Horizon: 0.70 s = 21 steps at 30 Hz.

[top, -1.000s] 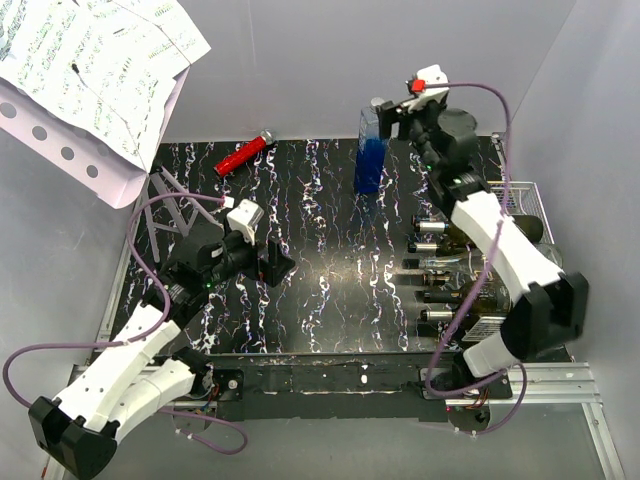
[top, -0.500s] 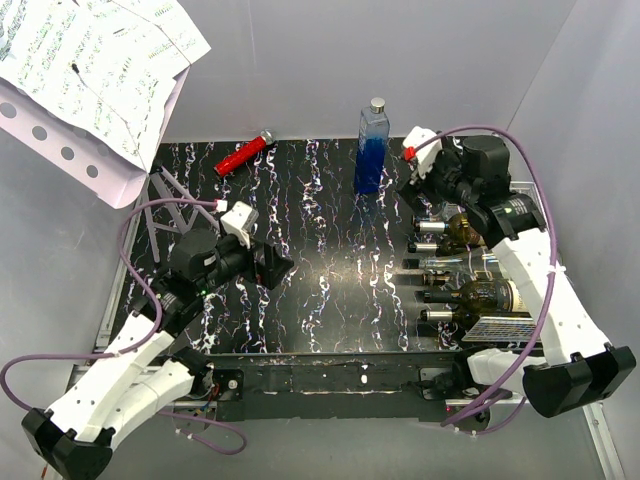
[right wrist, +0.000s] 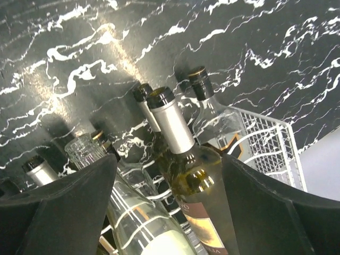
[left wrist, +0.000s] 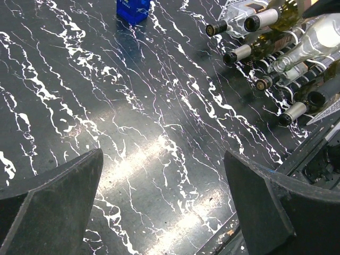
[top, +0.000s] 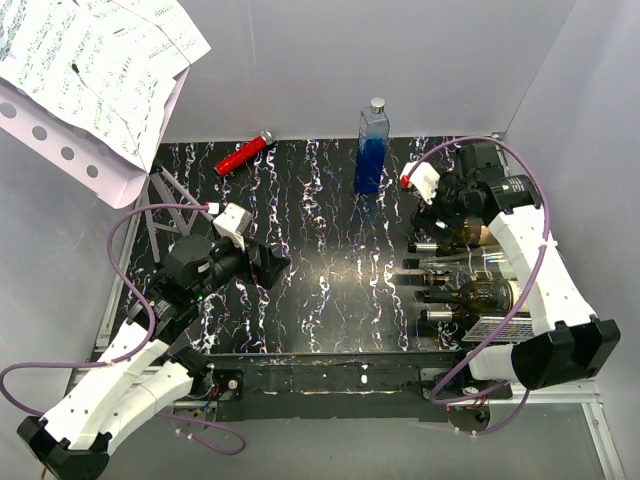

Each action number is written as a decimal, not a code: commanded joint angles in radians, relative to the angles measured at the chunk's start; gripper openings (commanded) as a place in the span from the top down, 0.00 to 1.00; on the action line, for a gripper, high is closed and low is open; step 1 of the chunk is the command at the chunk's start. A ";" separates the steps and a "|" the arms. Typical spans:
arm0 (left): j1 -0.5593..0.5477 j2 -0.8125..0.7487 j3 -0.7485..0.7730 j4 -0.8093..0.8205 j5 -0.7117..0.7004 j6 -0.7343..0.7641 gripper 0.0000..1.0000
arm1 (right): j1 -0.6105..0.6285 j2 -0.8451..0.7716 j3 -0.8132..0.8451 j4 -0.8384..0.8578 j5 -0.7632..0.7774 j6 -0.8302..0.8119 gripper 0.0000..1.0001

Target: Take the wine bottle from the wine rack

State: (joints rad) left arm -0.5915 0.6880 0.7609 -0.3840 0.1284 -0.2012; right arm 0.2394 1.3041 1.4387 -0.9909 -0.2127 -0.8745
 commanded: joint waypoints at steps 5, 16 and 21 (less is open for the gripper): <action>-0.007 -0.015 -0.011 0.000 -0.039 0.017 0.02 | -0.006 0.104 0.058 -0.118 0.119 -0.130 0.14; -0.013 -0.004 -0.014 -0.001 -0.062 0.019 0.02 | -0.008 0.285 0.074 -0.103 0.237 -0.119 0.20; -0.013 -0.004 -0.015 0.004 -0.059 0.019 0.02 | -0.006 0.343 0.078 -0.127 0.272 -0.115 0.25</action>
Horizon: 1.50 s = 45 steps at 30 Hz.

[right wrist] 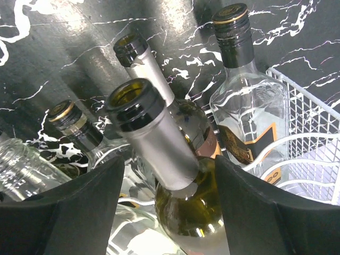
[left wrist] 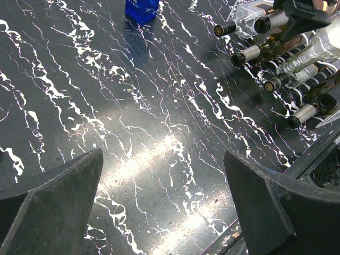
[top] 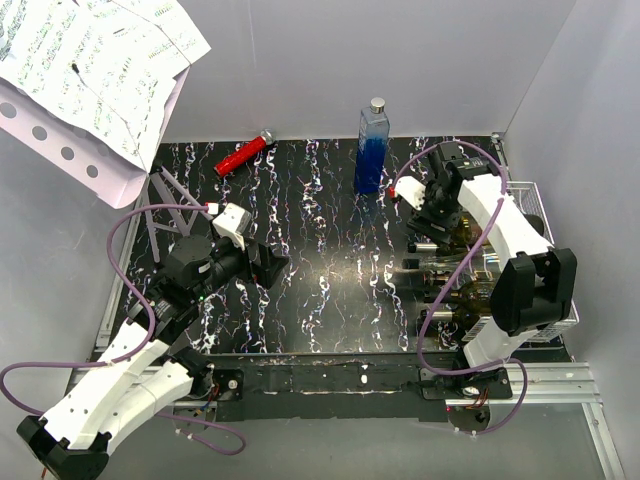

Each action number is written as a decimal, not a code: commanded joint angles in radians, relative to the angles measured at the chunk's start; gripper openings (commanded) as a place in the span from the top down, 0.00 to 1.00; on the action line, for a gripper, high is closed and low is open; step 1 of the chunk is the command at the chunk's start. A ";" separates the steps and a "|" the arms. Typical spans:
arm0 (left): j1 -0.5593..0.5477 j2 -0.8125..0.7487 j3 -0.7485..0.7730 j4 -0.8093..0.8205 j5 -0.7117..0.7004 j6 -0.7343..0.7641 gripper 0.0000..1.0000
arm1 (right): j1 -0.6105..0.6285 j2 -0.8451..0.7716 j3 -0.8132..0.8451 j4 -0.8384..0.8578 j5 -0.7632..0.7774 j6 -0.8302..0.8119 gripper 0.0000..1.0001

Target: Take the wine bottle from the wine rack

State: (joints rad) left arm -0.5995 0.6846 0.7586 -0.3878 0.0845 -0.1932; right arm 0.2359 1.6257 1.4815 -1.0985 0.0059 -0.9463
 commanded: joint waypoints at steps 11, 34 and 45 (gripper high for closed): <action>-0.005 0.001 -0.013 0.010 -0.014 0.014 0.02 | -0.009 0.023 -0.056 0.048 0.097 -0.058 0.37; -0.005 -0.019 -0.016 0.010 -0.023 0.014 0.02 | 0.000 -0.058 -0.035 0.140 0.100 -0.020 0.99; -0.005 -0.025 -0.018 0.006 -0.039 0.015 0.02 | 0.013 -0.076 0.112 0.063 0.005 0.138 0.99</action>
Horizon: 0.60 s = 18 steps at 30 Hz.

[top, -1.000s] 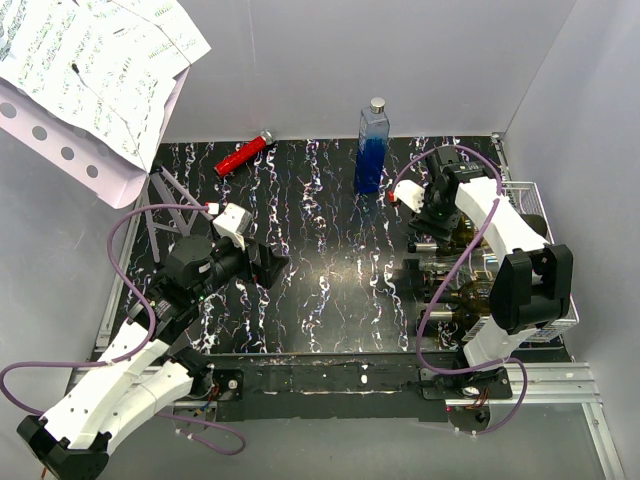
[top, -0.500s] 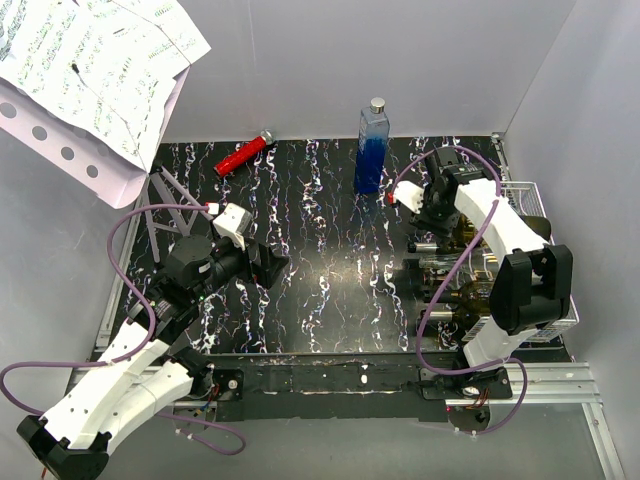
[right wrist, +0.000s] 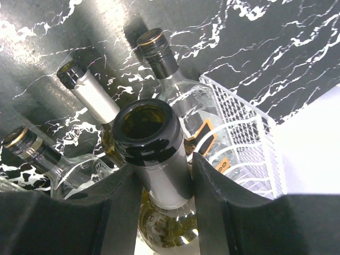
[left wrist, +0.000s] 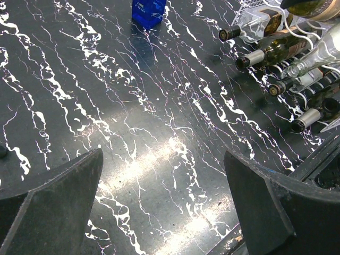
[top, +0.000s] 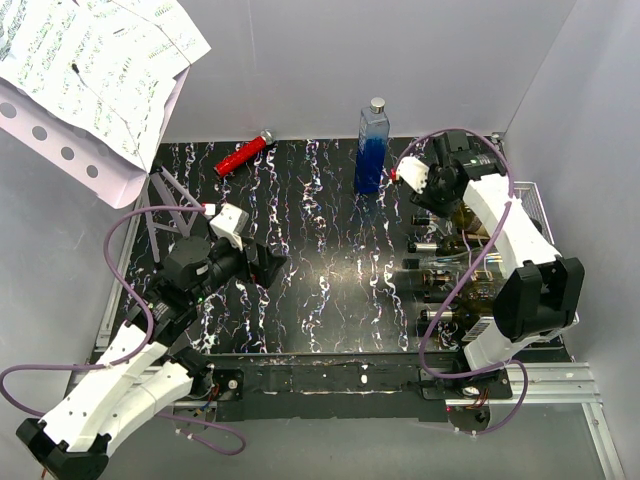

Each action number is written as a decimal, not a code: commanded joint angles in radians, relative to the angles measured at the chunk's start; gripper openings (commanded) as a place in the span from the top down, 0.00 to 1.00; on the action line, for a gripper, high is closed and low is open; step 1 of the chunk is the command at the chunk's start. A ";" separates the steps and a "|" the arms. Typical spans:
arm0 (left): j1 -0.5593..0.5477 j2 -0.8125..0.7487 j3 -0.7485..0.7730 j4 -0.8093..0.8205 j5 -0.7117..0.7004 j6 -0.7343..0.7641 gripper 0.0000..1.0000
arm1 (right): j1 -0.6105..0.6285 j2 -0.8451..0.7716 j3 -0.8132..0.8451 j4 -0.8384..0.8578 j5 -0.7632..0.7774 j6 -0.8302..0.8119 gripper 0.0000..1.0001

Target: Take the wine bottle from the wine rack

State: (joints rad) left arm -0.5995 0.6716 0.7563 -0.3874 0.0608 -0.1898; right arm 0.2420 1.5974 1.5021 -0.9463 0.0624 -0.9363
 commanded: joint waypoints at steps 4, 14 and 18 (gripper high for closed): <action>-0.005 -0.006 -0.017 0.007 -0.018 0.010 0.02 | 0.010 -0.069 0.136 -0.120 -0.049 0.166 0.99; -0.005 -0.001 -0.017 0.005 -0.035 0.010 0.02 | 0.020 -0.171 0.185 -0.155 -0.021 0.235 0.99; -0.003 0.005 -0.017 0.005 -0.022 0.010 0.02 | 0.020 -0.218 0.147 -0.129 -0.026 0.240 0.99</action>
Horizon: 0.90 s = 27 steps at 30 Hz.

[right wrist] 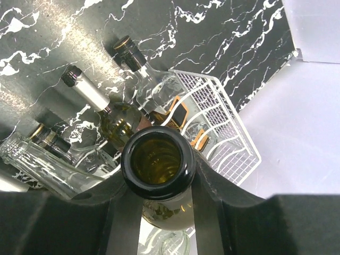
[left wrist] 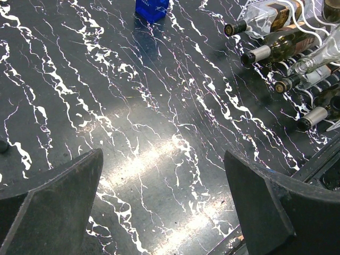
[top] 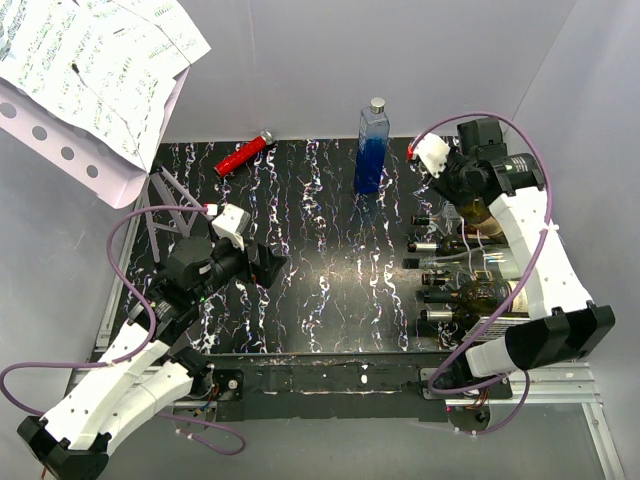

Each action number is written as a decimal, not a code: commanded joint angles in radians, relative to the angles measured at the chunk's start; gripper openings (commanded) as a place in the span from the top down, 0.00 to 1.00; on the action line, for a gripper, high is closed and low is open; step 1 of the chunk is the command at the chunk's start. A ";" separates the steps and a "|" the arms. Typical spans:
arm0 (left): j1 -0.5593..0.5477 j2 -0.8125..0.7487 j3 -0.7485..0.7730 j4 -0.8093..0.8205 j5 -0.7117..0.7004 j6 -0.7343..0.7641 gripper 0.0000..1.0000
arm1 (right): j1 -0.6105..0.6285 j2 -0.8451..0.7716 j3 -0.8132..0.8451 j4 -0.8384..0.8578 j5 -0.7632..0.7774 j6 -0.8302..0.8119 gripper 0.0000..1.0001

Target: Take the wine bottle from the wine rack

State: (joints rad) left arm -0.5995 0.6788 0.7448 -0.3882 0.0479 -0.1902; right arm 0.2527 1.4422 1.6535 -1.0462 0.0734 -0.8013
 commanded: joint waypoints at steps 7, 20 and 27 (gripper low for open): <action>-0.005 -0.004 -0.005 0.006 -0.017 0.012 0.02 | 0.014 -0.115 0.003 -0.001 0.002 0.160 0.99; -0.005 -0.008 -0.007 0.006 -0.017 0.011 0.02 | 0.046 -0.108 0.121 -0.020 0.077 0.206 0.99; -0.005 -0.012 -0.004 0.005 -0.034 0.008 0.02 | 0.056 -0.109 0.198 -0.031 0.074 0.220 0.99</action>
State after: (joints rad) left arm -0.5995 0.6785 0.7448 -0.3882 0.0387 -0.1902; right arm 0.3004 1.3548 1.7733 -1.1057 0.1226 -0.5938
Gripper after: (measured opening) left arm 0.981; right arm 0.416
